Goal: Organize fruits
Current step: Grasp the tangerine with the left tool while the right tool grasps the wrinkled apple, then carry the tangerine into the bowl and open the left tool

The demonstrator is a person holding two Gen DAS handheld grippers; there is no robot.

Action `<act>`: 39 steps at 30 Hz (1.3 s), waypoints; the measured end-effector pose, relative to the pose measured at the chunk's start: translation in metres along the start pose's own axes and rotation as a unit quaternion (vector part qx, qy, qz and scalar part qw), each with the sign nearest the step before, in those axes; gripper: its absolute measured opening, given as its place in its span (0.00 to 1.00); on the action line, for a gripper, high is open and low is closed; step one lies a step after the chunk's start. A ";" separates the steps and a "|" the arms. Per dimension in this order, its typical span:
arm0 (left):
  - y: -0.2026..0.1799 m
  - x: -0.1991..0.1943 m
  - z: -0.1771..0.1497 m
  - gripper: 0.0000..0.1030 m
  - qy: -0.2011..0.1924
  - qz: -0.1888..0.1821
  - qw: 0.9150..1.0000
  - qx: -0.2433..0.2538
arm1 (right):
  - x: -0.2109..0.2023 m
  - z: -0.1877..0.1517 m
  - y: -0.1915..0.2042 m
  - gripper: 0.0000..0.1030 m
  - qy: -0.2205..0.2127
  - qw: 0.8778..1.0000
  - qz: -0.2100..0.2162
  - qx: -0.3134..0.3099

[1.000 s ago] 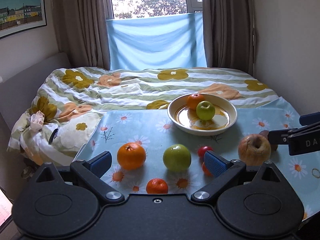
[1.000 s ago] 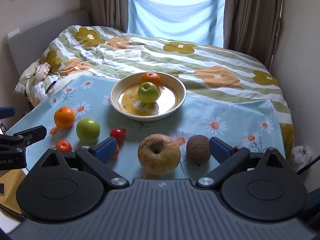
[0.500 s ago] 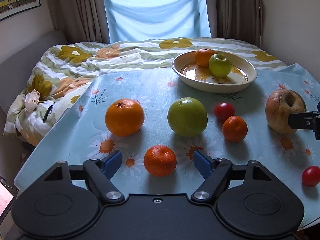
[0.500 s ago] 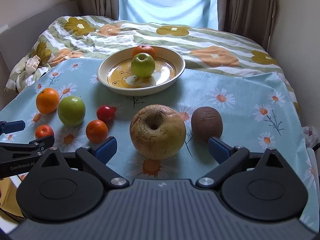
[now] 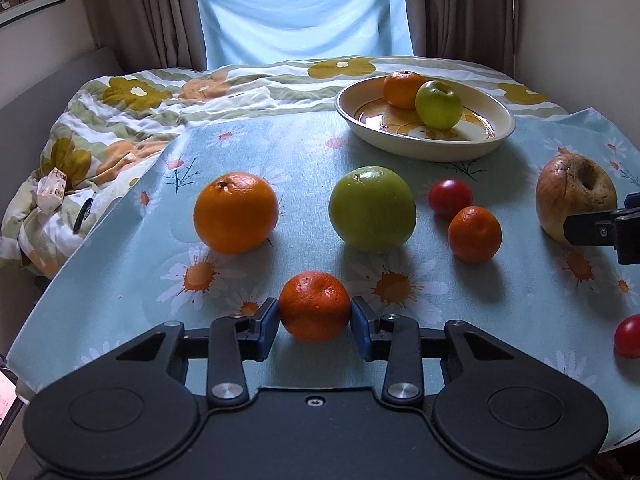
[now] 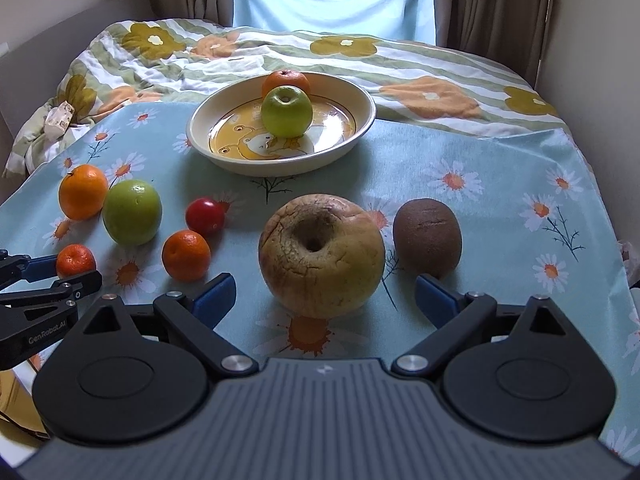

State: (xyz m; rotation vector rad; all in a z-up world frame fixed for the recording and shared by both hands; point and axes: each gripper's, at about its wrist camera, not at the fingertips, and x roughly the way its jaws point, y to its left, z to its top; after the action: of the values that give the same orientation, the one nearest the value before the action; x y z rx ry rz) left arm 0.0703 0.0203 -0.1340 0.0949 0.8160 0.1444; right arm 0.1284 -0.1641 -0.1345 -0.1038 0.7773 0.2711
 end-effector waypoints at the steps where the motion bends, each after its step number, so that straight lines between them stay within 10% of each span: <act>1: 0.001 0.000 0.000 0.41 0.000 -0.001 1.000 0.000 | 0.000 0.001 0.000 1.00 0.000 1.000 0.000 0.000; 39: 0.009 -0.049 0.010 0.40 -0.024 -0.020 0.999 -0.033 | 0.002 0.024 0.007 0.87 -0.017 1.000 0.000 -0.016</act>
State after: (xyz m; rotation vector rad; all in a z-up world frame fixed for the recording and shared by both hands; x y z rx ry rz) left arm 0.0436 0.0207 -0.0904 0.0194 0.7631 0.1309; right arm 0.1436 -0.1525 -0.1187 -0.1287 0.7391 0.2854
